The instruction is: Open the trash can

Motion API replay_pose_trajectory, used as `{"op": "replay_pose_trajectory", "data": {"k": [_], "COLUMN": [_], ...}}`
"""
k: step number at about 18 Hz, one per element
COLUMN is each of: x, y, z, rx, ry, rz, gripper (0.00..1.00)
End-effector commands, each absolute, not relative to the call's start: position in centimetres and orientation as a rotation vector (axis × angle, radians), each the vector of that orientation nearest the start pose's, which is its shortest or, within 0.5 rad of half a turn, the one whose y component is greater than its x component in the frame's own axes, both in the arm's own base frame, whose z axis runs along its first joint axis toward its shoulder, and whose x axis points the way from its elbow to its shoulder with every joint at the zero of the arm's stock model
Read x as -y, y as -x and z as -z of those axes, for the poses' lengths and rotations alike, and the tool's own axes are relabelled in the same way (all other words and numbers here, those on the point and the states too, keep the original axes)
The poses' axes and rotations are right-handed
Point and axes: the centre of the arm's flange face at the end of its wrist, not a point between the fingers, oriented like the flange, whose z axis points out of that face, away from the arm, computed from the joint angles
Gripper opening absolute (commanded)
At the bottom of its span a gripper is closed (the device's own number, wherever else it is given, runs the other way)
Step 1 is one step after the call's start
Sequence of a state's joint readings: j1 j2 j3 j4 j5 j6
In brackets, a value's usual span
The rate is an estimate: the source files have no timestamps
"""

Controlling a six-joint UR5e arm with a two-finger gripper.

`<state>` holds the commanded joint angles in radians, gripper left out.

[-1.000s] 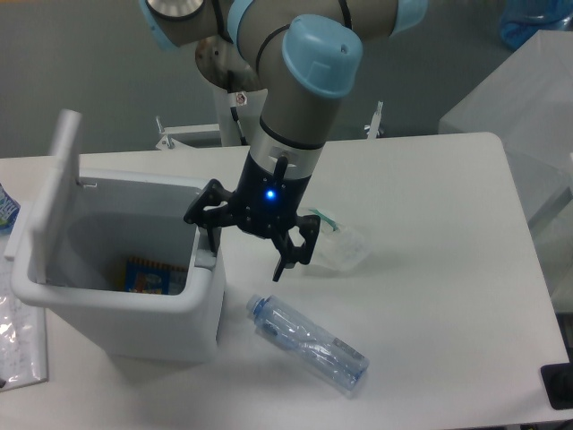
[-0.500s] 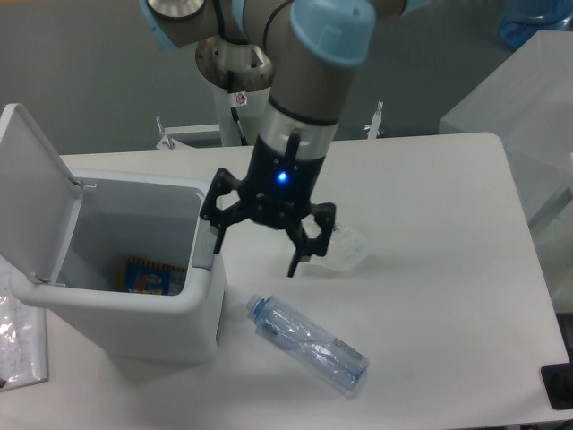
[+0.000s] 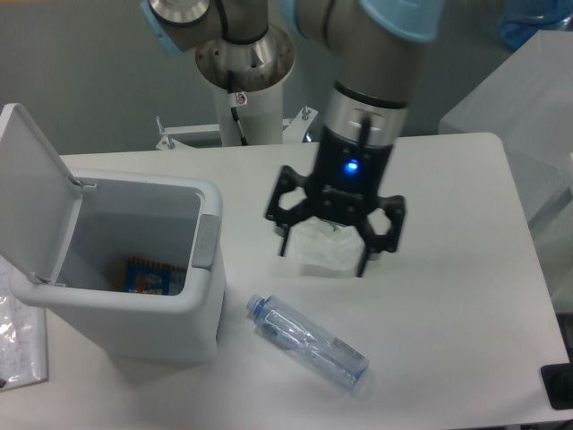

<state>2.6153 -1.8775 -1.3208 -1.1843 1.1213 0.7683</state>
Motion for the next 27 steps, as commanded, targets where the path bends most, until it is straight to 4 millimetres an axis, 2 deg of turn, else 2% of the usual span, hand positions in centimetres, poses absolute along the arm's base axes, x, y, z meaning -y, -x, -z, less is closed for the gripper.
{"op": "replay_pose_trajectory", "data": {"k": [4,7,9,11,15,17,27], "x": [-44.2,-43.3,-41.8,-41.1,-39.9,-39.9,-39.8], "y": [52.9,56.8,59.0,59.4,58.9,58.9,58.6], "z": [-43.7,-39.4,-37.3,-36.7,-34.9,-33.8,-32.8], "rx": [0.249,0.211,0.182,0.078,-0.100,-0.167,-0.199], "ry": [2.677,2.783,2.836,2.874,3.020,3.043,3.049], "rz": [0.003,-0.025,-0.040,-0.060,0.001,0.018,0.045], "gripper": [1.00,1.00,1.00,1.00,1.00,1.00,1.00]}}
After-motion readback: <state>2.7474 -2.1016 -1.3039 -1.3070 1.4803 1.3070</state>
